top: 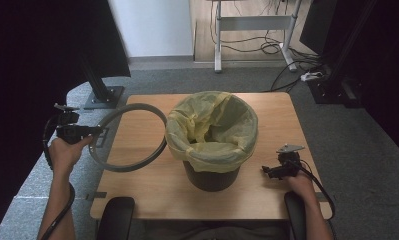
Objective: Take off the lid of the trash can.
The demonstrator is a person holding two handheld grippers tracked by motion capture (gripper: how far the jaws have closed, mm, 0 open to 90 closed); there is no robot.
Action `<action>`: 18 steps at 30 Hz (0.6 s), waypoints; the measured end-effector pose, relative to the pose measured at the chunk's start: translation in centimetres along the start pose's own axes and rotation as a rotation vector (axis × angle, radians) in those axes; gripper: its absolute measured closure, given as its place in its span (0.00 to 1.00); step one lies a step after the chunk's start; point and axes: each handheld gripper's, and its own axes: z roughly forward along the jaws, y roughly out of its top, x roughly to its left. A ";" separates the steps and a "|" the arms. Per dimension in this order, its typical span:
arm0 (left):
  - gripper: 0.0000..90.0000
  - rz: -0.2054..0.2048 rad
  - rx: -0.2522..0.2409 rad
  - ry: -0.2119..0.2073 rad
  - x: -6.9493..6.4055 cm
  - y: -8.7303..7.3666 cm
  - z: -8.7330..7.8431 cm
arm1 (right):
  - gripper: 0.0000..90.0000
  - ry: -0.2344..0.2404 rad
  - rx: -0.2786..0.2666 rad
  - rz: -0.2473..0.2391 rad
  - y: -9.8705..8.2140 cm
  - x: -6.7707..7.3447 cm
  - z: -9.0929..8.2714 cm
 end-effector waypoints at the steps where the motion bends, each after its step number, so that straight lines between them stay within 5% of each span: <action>1: 0.87 -0.001 0.003 -0.003 0.0 -0.4 0.6 | 0.00 0.000 0.000 0.000 0.0 0.0 0.0; 18: 0.87 0.012 0.004 -0.001 0.1 -2.5 5.0 | 0.00 0.000 0.000 0.000 0.0 0.0 0.0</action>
